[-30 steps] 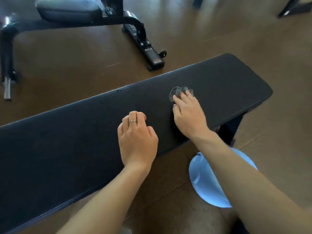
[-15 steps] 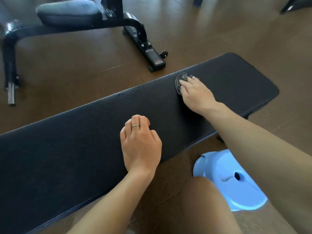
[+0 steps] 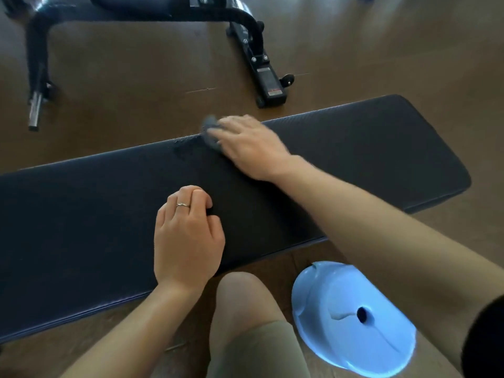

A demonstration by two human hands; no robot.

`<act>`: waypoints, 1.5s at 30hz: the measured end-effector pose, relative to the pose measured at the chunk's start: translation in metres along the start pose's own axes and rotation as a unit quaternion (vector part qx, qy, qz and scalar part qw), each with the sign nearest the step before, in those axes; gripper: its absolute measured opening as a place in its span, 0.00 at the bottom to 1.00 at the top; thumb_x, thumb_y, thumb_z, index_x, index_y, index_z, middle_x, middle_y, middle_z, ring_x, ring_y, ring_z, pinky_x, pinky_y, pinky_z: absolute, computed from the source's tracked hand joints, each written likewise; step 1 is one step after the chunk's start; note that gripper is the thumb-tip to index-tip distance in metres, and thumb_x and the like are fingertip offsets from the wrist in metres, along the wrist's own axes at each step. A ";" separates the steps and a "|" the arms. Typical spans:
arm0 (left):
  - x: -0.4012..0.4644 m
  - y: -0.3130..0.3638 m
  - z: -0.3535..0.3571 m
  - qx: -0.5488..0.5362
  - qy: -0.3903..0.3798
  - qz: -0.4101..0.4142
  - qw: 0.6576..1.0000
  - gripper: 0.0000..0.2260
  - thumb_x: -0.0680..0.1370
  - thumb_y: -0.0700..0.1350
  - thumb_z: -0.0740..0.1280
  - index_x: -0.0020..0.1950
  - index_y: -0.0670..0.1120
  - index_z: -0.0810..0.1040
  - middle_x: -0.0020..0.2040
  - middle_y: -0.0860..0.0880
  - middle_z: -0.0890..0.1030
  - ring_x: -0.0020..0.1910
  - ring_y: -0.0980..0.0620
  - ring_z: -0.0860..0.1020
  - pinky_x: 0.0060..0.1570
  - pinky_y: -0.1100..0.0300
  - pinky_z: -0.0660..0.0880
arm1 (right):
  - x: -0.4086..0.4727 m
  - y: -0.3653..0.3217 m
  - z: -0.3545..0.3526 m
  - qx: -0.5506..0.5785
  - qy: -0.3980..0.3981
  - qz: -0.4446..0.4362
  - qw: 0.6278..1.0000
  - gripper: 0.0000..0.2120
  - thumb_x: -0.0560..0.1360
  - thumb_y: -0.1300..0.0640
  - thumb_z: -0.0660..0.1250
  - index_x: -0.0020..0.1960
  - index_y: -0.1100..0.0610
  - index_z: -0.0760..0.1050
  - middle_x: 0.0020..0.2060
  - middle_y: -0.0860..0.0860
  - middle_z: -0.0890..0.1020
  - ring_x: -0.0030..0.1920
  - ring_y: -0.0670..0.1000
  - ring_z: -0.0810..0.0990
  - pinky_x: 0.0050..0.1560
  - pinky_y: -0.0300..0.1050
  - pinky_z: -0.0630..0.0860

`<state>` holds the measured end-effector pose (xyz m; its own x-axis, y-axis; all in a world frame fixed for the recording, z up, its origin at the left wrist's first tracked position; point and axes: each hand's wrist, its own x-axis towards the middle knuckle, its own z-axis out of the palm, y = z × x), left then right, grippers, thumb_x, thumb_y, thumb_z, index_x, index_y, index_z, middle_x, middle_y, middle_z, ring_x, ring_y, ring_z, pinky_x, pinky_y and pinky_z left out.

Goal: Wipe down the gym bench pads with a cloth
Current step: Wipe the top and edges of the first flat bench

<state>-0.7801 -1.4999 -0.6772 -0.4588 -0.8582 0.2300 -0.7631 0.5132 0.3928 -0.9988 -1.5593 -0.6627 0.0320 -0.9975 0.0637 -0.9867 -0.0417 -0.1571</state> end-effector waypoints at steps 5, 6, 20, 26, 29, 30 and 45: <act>0.000 -0.001 0.003 0.006 0.006 0.003 1.000 0.07 0.77 0.39 0.65 0.53 0.45 0.76 0.54 0.46 0.78 0.54 0.45 0.76 0.60 0.47 0.76 | -0.036 0.121 -0.029 -0.004 0.025 0.200 0.979 0.19 0.85 0.56 0.53 0.69 0.57 0.77 0.69 0.59 0.75 0.66 0.63 0.74 0.67 0.53 0.66; 0.001 -0.001 0.002 0.005 0.005 0.003 1.000 0.06 0.77 0.39 0.64 0.53 0.45 0.76 0.54 0.46 0.78 0.54 0.45 0.76 0.60 0.47 0.76 | -0.043 0.131 -0.030 0.005 0.031 0.251 0.967 0.20 0.85 0.54 0.51 0.70 0.56 0.76 0.71 0.57 0.73 0.67 0.62 0.72 0.68 0.53 0.66; 0.000 0.002 -0.002 0.017 -0.010 0.012 1.000 0.08 0.79 0.44 0.59 0.52 0.44 0.76 0.52 0.46 0.78 0.52 0.46 0.75 0.58 0.48 0.76 | -0.023 -0.043 -0.010 0.073 0.010 -0.069 0.995 0.19 0.84 0.57 0.57 0.72 0.59 0.75 0.76 0.57 0.69 0.76 0.56 0.67 0.75 0.37 0.55; 0.002 0.002 -0.003 0.002 -0.015 0.015 1.000 0.17 0.78 0.50 0.50 0.52 0.46 0.76 0.53 0.47 0.78 0.53 0.46 0.77 0.60 0.48 0.77 | -0.074 0.053 -0.024 0.062 0.100 0.269 0.956 0.19 0.86 0.55 0.55 0.74 0.58 0.73 0.79 0.55 0.64 0.78 0.56 0.63 0.74 0.46 0.60; 0.002 0.001 -0.004 -0.004 -0.019 0.015 1.000 0.16 0.78 0.49 0.51 0.52 0.46 0.76 0.54 0.46 0.79 0.54 0.46 0.77 0.60 0.48 0.77 | -0.056 0.010 -0.008 0.072 0.116 0.278 0.951 0.19 0.85 0.59 0.56 0.71 0.66 0.73 0.77 0.63 0.66 0.79 0.61 0.60 0.79 0.45 0.49; 0.002 0.001 -0.004 -0.008 -0.019 0.010 1.000 0.13 0.78 0.48 0.54 0.52 0.46 0.76 0.53 0.47 0.78 0.53 0.47 0.76 0.60 0.49 0.77 | -0.048 -0.011 -0.003 0.082 0.119 0.255 0.956 0.19 0.84 0.59 0.57 0.71 0.67 0.73 0.76 0.63 0.66 0.79 0.62 0.60 0.79 0.46 0.48; -0.024 -0.125 -0.070 0.035 -0.024 -0.017 0.999 0.12 0.81 0.43 0.63 0.64 0.42 0.76 0.66 0.45 0.77 0.64 0.43 0.75 0.69 0.46 0.69 | -0.055 -0.122 -0.028 0.388 0.094 0.248 0.883 0.06 0.79 0.57 0.67 0.55 0.51 0.79 0.51 0.48 0.82 0.54 0.48 0.80 0.55 0.42 0.77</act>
<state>-0.6417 -1.5441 -0.6696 -0.4516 -0.8753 0.1731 -0.8080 0.4835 0.3366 -0.8849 -1.4978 -0.6199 -0.4719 -0.8802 -0.0513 -0.4631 0.2969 -0.8351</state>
